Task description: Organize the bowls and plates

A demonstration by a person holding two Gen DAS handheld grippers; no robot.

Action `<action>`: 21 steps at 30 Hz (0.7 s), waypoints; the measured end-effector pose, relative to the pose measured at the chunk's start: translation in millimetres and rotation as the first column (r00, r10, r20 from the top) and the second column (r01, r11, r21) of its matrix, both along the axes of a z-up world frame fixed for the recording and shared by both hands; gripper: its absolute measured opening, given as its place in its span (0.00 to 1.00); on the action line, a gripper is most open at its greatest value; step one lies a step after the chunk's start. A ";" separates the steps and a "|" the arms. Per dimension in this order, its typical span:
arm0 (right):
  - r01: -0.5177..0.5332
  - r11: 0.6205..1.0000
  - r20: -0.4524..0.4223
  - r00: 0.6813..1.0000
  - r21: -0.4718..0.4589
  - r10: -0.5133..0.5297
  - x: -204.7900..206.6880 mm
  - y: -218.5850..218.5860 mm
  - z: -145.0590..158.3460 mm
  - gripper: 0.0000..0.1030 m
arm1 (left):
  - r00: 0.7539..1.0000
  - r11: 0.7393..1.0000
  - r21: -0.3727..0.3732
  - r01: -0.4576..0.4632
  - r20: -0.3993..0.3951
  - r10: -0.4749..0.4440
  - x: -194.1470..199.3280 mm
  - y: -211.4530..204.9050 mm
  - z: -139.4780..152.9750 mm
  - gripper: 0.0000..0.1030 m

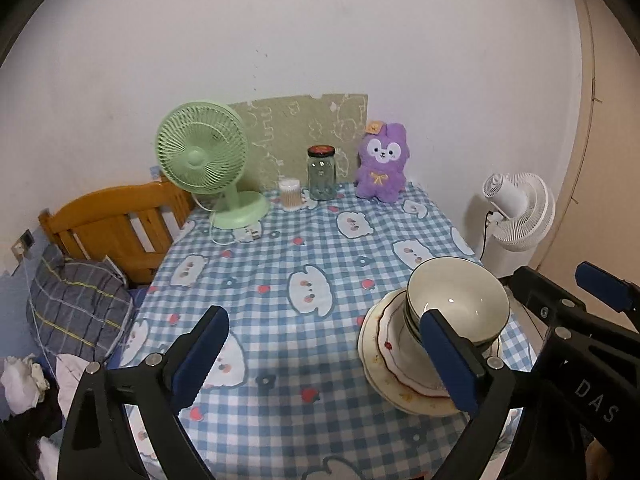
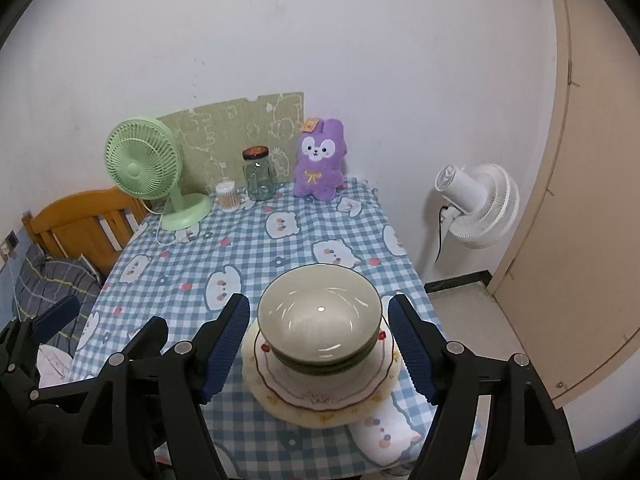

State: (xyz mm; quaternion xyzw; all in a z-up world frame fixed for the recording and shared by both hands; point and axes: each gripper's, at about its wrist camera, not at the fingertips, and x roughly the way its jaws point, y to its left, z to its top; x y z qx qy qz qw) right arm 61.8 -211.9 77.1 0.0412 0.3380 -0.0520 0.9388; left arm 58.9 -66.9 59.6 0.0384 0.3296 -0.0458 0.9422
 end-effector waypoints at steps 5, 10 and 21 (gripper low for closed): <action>0.005 1.000 0.028 1.000 0.003 -0.005 -21.4 4.2 6.5 0.74 | 0.999 1.000 -0.006 -0.017 0.029 0.017 -18.8 10.6 5.0 0.96; 0.011 1.000 0.041 0.999 0.005 -0.011 -34.1 9.3 10.7 0.74 | 0.998 0.999 -0.003 -0.042 0.056 0.043 -31.9 23.2 7.6 0.96; 0.014 1.000 0.078 0.997 -0.002 -0.013 -45.8 20.4 17.9 0.75 | 0.992 0.997 -0.018 -0.072 0.104 0.073 -45.2 42.8 16.7 0.98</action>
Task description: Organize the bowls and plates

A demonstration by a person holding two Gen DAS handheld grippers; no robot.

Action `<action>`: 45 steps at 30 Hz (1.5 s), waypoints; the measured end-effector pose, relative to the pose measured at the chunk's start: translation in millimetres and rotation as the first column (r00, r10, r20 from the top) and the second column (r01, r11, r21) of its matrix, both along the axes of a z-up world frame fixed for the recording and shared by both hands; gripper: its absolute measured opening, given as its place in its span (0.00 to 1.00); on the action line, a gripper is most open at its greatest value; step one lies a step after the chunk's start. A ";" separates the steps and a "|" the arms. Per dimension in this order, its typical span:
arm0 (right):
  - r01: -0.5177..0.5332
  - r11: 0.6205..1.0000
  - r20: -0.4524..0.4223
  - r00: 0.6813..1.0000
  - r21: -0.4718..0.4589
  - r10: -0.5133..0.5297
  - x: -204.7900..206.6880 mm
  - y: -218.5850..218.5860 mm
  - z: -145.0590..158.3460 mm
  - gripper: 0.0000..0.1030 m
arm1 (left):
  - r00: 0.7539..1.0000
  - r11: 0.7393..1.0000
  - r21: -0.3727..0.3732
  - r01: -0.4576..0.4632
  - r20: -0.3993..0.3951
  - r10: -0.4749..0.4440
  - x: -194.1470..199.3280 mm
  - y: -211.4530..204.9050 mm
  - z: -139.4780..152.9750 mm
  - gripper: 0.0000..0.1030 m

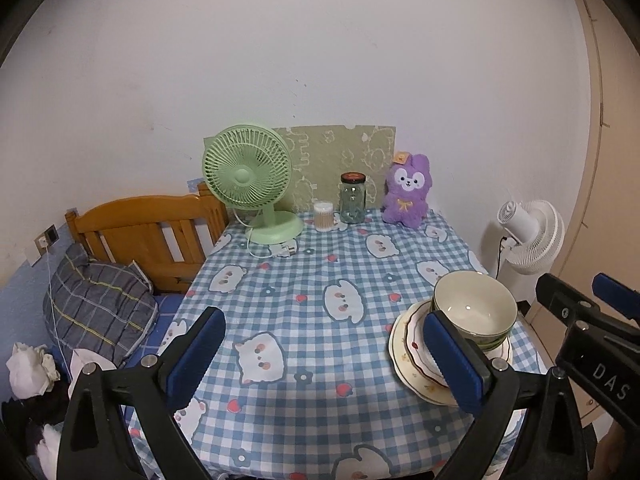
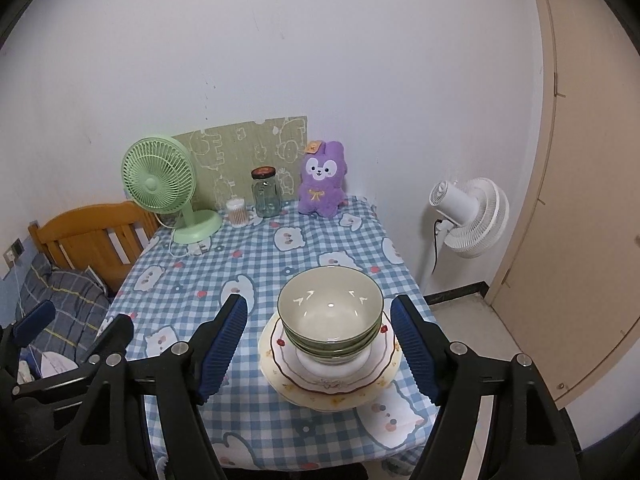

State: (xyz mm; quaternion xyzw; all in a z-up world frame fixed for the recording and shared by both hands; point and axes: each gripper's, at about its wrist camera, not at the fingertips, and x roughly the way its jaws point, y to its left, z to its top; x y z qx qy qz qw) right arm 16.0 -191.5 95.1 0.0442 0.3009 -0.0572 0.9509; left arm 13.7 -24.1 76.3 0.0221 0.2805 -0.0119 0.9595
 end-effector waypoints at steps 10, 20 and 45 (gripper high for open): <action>-0.010 1.000 0.006 1.000 0.009 0.010 -0.1 2.8 1.7 0.75 | 1.000 1.000 -0.002 -0.005 0.025 0.005 -3.2 4.6 4.2 0.98; -0.005 1.000 0.012 1.000 0.010 0.005 -1.9 2.3 2.4 0.75 | 0.999 1.000 0.006 0.002 0.046 -0.002 -8.5 3.2 7.9 0.98; -0.008 1.000 0.028 1.000 0.005 0.008 -4.8 4.9 5.3 0.75 | 0.998 1.000 -0.005 -0.003 0.058 0.003 -10.6 7.7 9.1 0.99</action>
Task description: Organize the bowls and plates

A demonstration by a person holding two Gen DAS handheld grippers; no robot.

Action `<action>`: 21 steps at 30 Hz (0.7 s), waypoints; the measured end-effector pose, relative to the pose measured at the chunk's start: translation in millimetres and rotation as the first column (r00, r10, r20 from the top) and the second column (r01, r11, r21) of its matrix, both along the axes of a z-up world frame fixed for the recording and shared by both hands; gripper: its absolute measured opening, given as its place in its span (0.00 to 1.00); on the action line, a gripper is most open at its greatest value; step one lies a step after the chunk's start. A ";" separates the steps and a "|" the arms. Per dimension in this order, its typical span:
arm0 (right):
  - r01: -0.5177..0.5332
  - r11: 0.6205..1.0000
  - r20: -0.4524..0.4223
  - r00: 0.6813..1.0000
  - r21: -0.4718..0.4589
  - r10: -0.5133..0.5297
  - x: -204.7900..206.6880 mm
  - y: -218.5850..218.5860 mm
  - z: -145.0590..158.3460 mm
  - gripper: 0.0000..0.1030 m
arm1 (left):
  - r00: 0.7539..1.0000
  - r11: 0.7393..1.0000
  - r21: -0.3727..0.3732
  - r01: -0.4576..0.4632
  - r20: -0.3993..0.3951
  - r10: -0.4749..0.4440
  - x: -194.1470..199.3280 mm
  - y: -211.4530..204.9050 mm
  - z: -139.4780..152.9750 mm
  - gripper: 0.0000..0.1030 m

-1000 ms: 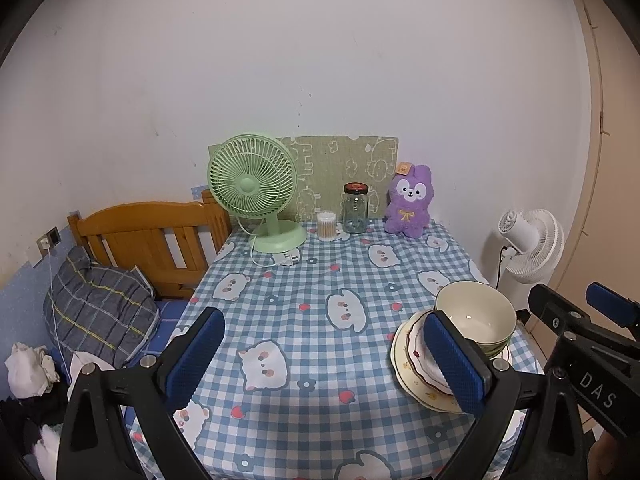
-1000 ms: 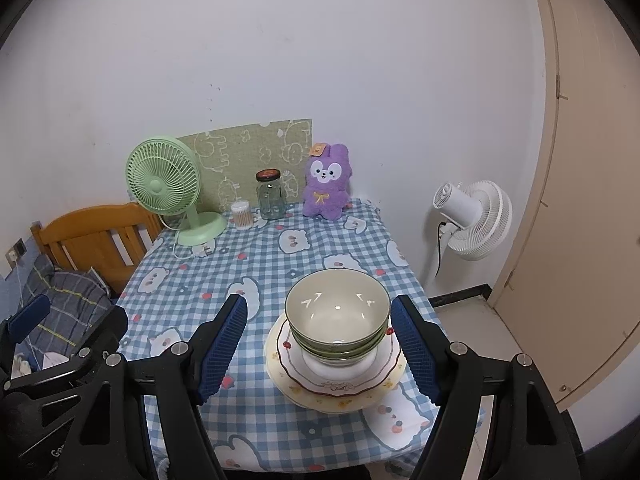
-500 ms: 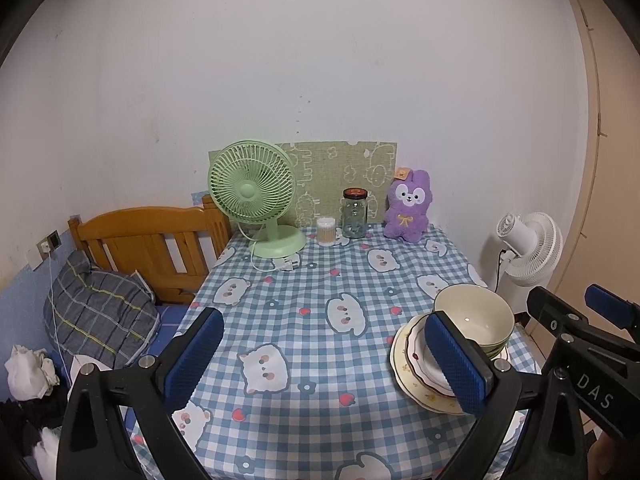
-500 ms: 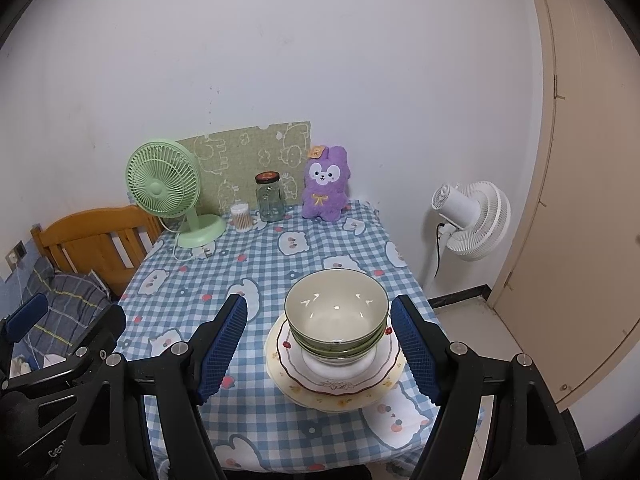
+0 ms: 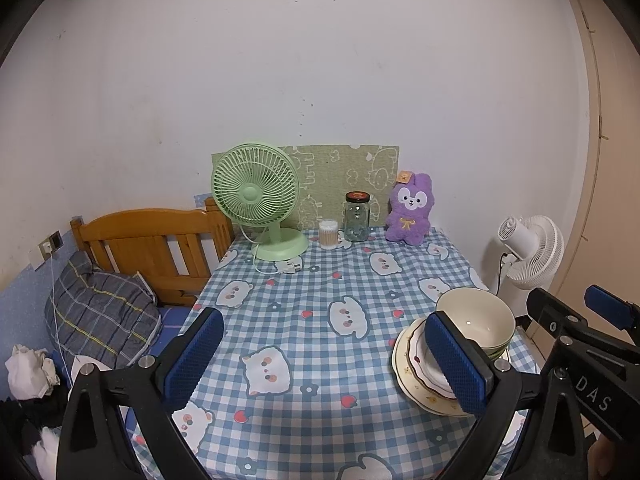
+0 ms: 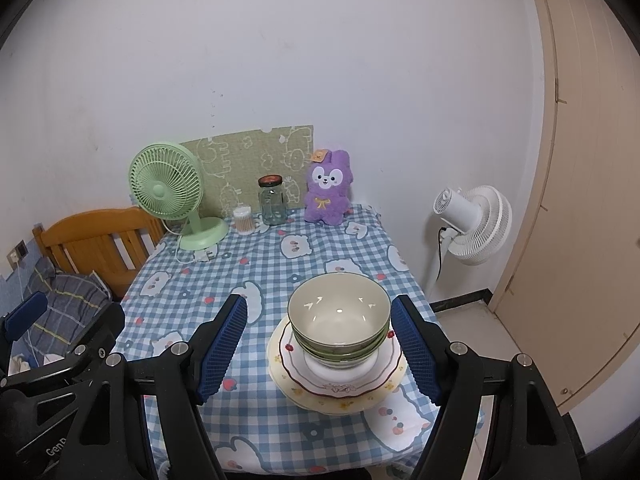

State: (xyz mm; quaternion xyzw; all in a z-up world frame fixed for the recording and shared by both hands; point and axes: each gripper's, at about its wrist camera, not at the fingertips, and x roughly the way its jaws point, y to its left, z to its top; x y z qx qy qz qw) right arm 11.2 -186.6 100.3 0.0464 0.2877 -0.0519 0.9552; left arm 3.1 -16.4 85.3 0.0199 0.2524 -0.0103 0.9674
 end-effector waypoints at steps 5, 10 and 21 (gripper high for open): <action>0.001 1.000 0.003 1.000 0.000 -0.001 0.5 0.1 0.6 0.75 | 1.000 1.000 0.002 0.001 0.004 -0.001 -0.5 -0.1 0.6 0.99; 0.003 1.000 0.010 1.000 -0.006 -0.003 1.4 -0.4 2.4 0.75 | 1.000 1.000 -0.001 0.002 0.004 -0.002 0.3 -0.8 2.4 0.99; 0.003 1.000 0.022 1.000 -0.012 -0.002 -0.8 0.0 2.3 0.75 | 1.000 1.000 -0.004 0.002 0.005 -0.002 -0.1 -0.7 3.1 0.99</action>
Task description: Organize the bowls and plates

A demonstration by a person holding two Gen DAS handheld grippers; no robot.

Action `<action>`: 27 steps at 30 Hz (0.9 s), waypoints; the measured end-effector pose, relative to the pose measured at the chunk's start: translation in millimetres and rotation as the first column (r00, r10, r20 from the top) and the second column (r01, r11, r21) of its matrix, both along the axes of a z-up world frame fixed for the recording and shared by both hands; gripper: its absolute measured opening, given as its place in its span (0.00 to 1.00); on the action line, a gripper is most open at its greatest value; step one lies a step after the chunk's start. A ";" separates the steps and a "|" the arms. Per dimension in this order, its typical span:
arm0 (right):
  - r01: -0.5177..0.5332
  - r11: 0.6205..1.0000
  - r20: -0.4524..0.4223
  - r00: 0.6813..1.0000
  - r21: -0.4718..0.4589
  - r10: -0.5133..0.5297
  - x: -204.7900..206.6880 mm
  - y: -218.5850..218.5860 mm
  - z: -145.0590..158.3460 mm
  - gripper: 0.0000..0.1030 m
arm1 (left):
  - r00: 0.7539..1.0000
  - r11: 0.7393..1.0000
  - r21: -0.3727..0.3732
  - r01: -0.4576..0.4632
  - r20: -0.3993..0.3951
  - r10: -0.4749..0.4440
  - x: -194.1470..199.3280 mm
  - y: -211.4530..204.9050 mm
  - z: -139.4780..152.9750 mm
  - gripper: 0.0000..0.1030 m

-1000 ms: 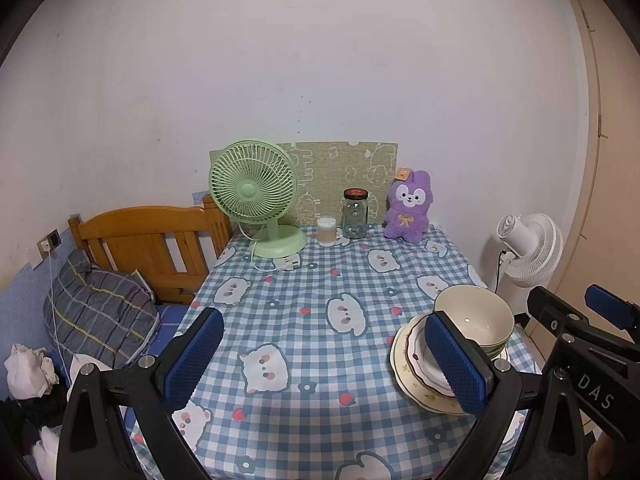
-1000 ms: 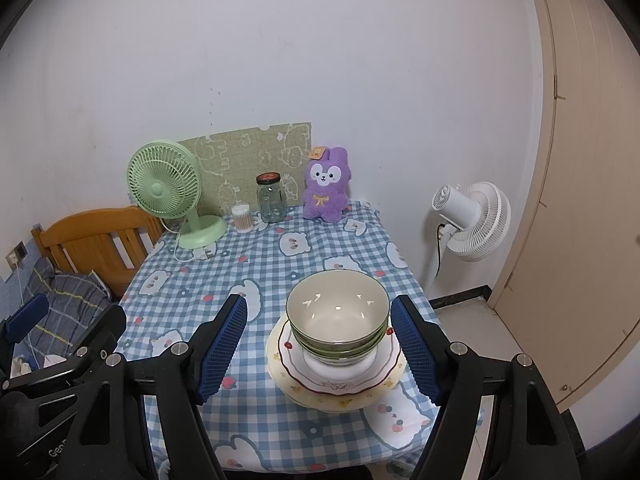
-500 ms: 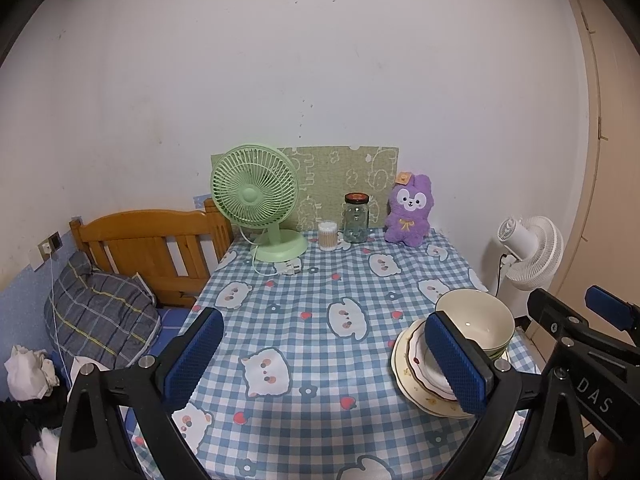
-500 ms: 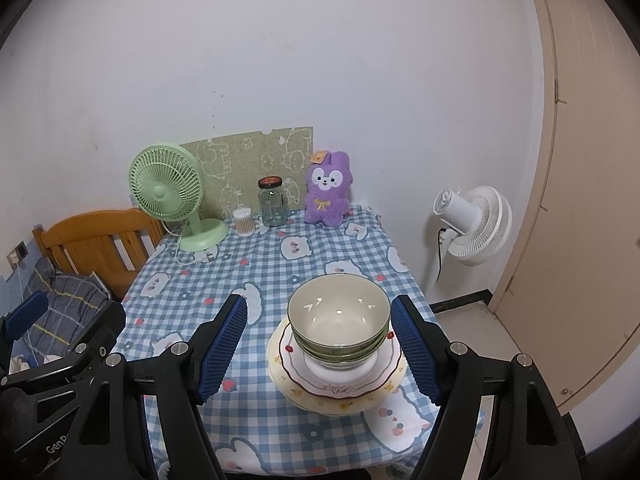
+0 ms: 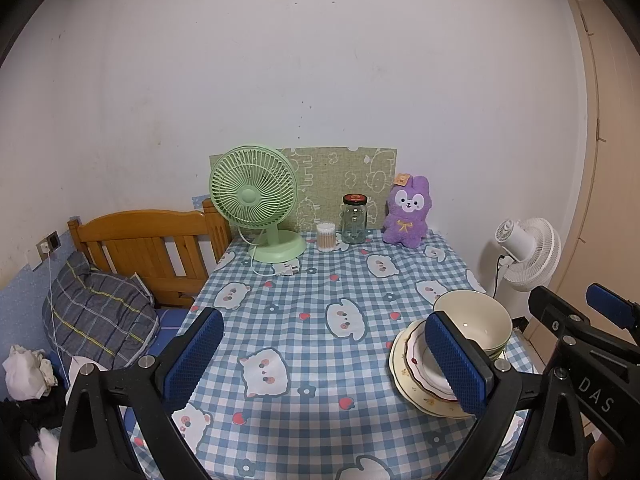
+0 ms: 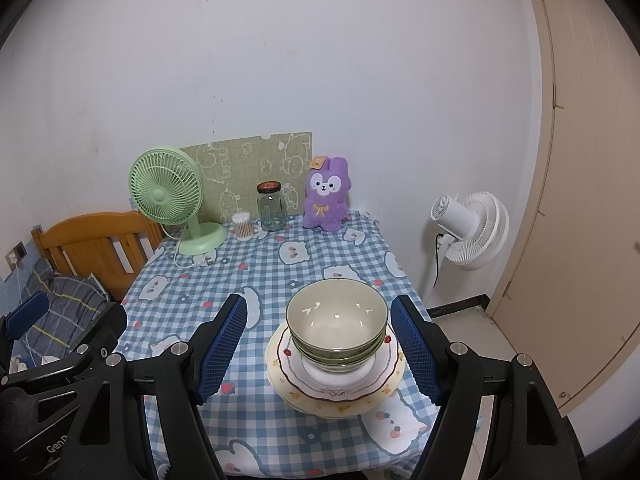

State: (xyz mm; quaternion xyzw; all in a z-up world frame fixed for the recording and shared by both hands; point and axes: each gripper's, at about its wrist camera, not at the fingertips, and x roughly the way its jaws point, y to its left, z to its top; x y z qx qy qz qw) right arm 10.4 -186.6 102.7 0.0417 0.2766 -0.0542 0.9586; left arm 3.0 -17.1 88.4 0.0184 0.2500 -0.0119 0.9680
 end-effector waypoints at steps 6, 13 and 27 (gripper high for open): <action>0.000 1.000 0.001 1.000 -0.002 0.000 0.0 -0.1 -0.1 0.75 | 1.000 1.000 -0.001 -0.001 -0.001 0.001 -0.3 0.6 -0.1 0.99; 0.001 1.000 0.001 1.000 0.000 -0.001 -1.0 0.9 -0.4 0.75 | 1.000 1.000 -0.002 0.000 0.000 0.000 -0.8 1.2 0.6 1.00; 0.000 1.000 0.002 1.000 0.001 0.000 -1.7 0.8 0.2 0.75 | 1.000 1.000 -0.005 -0.001 -0.004 0.001 -1.2 -0.7 1.0 1.00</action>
